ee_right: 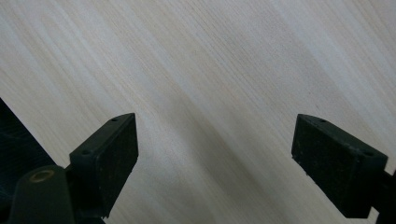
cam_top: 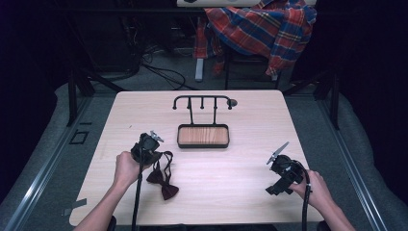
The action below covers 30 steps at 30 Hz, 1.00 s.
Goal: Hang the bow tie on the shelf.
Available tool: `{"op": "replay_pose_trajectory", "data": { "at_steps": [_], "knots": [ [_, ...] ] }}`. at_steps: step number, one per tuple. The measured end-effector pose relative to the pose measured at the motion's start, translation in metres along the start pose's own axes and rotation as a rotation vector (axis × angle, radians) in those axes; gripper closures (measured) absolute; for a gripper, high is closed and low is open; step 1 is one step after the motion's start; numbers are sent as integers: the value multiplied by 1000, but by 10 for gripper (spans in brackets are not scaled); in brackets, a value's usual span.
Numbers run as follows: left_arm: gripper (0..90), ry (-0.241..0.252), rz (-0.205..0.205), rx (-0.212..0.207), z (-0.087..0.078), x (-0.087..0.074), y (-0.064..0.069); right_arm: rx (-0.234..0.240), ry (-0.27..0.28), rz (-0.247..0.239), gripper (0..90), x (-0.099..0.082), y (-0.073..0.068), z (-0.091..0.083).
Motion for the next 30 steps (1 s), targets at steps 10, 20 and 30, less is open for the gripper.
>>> {"op": "replay_pose_trajectory", "data": {
  "at_steps": [10, 20, 30],
  "knots": [
    [889, 47, -17, 11, -15, 0, -3, -1, -2, -2, 143, 1, -1, 1],
    [889, 87, -23, 14, -25, 4, -3, -2, -1, -4, 143, 2, -1, 1],
    [889, 134, -21, 31, -37, 8, -4, -9, 1, -7, 143, 2, 0, -1]
  ]
}}
Point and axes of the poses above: each handheld gripper's, and its own axes: z roughly forward along the jaws, x roughly out of its top, y roughly to its right, the point moved 6 cm from there along z, roughly forward along the jaws, and after that the axes turned 2 degrees about y, right-handed, at the moved point
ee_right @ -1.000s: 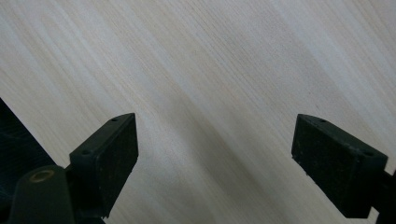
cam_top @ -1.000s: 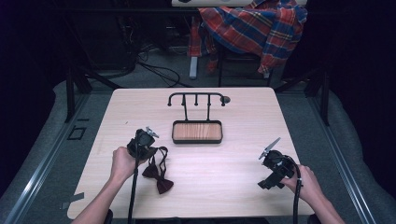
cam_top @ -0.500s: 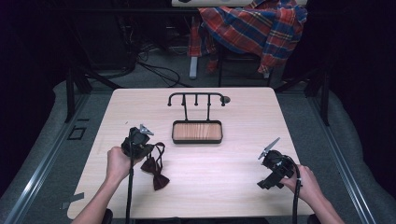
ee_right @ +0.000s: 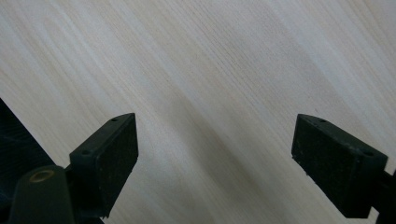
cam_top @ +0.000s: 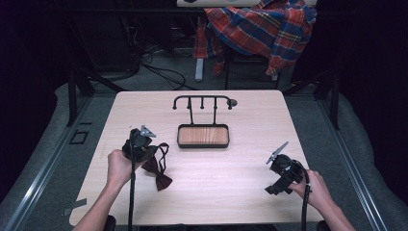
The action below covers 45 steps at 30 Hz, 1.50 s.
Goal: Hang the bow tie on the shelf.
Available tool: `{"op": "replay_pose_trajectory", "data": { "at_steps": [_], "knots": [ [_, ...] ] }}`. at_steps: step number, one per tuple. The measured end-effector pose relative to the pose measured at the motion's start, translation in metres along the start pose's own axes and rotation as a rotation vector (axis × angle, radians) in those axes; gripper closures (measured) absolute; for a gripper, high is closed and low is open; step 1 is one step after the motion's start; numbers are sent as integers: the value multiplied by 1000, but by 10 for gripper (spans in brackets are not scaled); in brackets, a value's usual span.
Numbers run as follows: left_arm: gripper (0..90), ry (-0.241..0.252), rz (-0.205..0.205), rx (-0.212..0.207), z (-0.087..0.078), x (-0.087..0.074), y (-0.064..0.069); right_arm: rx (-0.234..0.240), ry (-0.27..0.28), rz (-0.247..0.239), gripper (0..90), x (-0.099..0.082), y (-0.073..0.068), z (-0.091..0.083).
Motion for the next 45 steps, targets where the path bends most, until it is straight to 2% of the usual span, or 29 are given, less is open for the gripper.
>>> {"op": "replay_pose_trajectory", "data": {
  "at_steps": [4, 13, 17, 21, 32, 37, 45],
  "knots": [
    [890, 15, 9, -2, -2, 2, 0, 16, 2, 8, 143, -1, 1, 1],
    [889, 46, -1, 11, -8, 7, -3, 11, 8, 12, 143, -1, 0, -1],
    [889, 90, -3, 25, -13, 16, -5, 5, 7, 9, 143, -2, 1, -2],
    [889, 112, -4, 37, -15, 23, -7, 8, 15, 12, 143, -2, 0, -2],
    [888, 114, 15, 47, -15, 35, -12, 2, 4, 10, 142, -2, 1, -2],
    [887, 132, 3, 28, -18, 42, -14, -7, -6, 5, 142, -3, 2, -2],
    [887, 163, 2, 25, -22, 57, -18, 1, 2, 12, 142, -3, 1, -2]
  ]
}}
Point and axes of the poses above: each handheld gripper's, and its own axes: z roughly forward along the jaws, x roughly out of its top, y roughly to its right, the point moved 6 cm from there along z, roughly forward along the jaws, and after that the axes turned 2 degrees about y, right-handed, at the moved point
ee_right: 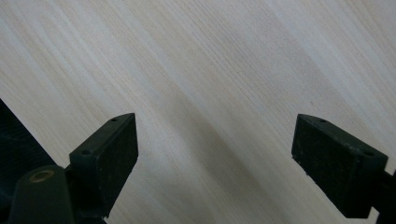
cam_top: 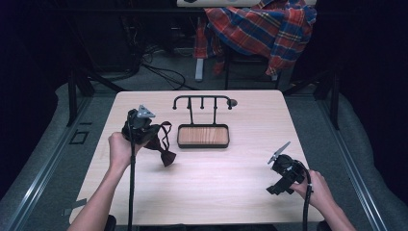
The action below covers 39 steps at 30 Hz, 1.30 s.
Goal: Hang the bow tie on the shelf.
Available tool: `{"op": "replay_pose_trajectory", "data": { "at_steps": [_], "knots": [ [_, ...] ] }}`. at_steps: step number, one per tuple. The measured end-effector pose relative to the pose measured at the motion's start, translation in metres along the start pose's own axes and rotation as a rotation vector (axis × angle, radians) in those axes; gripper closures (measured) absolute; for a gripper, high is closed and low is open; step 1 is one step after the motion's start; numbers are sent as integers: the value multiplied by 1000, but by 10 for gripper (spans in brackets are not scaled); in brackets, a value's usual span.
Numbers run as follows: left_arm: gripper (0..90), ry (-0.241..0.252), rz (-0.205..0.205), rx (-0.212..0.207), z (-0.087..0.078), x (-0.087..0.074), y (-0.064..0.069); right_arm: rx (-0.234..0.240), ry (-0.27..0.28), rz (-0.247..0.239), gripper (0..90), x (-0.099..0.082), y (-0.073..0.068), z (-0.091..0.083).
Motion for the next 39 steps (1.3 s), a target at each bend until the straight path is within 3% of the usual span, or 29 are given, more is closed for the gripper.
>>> {"op": "replay_pose_trajectory", "data": {
  "at_steps": [10, 29, 39],
  "knots": [
    [887, 17, -3, 4, 3, 13, -7, -4, -14, -12, 142, -1, 2, -1],
    [888, 58, 33, 5, 3, 45, -2, -2, -6, -2, 141, -1, 1, 0],
    [888, 57, 27, 0, 8, 55, -5, -2, -9, -2, 142, -1, 1, 0]
  ]
}}
Point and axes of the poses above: each handheld gripper's, and its own axes: z roughly forward along the jaws, x roughly out of its top, y roughly to its right, the point moved 6 cm from there along z, roughly forward along the jaws, and after that the axes turned 2 degrees about y, right-handed, at the moved point
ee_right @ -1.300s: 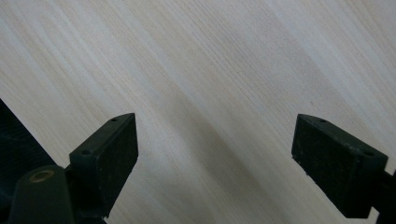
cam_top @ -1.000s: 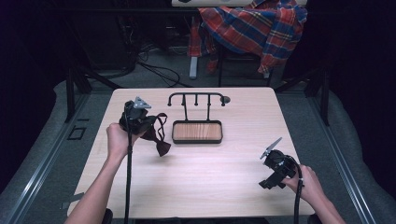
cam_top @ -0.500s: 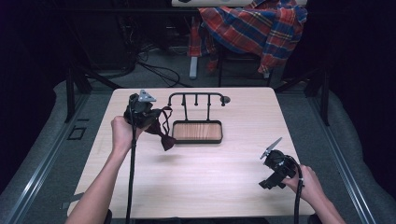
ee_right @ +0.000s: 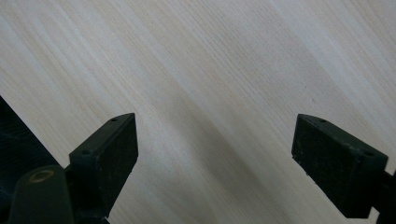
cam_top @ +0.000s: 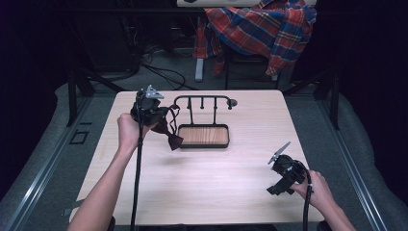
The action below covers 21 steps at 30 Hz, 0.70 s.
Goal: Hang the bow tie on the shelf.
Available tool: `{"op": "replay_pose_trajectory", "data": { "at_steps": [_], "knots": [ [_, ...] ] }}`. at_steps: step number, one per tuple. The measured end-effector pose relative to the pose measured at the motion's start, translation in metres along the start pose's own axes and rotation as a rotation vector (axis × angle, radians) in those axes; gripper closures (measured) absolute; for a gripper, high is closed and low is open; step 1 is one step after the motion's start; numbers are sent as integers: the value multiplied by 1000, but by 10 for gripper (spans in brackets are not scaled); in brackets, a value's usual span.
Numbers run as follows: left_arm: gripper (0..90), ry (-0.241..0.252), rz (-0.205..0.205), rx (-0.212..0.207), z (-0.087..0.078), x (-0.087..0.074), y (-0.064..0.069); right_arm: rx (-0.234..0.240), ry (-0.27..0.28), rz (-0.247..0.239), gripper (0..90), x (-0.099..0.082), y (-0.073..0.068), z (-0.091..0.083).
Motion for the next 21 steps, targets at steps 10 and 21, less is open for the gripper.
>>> {"op": "replay_pose_trajectory", "data": {
  "at_steps": [10, 21],
  "knots": [
    [887, -3, 5, -3, 6, 11, -1, 7, 9, 10, 142, 0, 0, 1],
    [887, -25, 0, 1, 18, 18, -7, 2, -1, 5, 142, -1, 0, 0]
  ]
}}
Point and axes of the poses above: each handheld gripper's, and its own axes: z roughly forward along the jaws, x roughly out of its top, y roughly to its right, the point moved 6 cm from there along z, roughly forward along the jaws, and after that the axes turned 2 degrees about y, right-handed, at the moved point
